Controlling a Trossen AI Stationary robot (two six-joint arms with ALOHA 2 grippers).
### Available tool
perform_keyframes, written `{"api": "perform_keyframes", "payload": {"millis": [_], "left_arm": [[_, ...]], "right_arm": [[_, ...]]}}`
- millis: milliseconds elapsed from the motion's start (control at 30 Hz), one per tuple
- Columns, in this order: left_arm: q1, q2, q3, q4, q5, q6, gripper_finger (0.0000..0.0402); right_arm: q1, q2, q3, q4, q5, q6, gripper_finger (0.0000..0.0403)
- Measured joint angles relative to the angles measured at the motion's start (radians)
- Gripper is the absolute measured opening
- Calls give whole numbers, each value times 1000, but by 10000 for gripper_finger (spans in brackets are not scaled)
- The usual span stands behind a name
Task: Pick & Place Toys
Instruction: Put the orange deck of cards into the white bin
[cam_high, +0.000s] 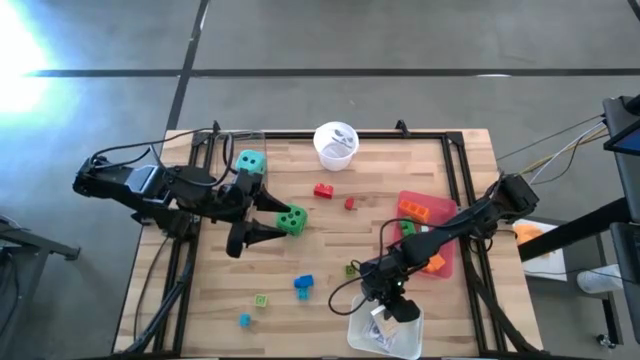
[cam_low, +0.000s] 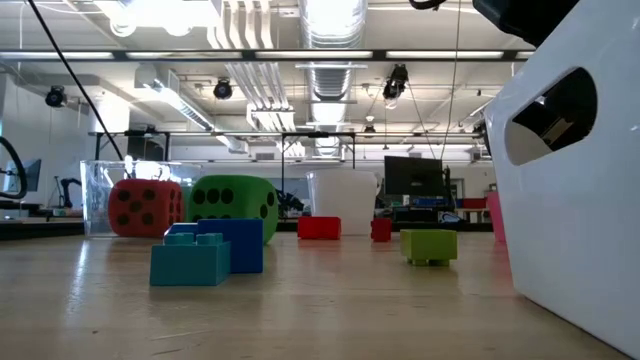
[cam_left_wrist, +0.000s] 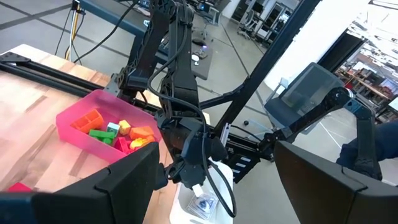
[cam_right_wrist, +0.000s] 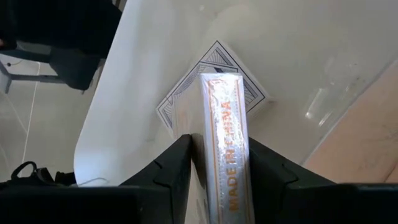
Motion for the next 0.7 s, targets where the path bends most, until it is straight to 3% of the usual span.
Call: {"api": "perform_keyframes", "payload": {"millis": [433,700], "left_arm": [[0,0,0,-12,0,-1,319],[0,0,0,-16,0,-1,319]], "right_arm": [[3,0,-1,-1,-11,29,124],[3,0,0,5,-8,42,206]]}}
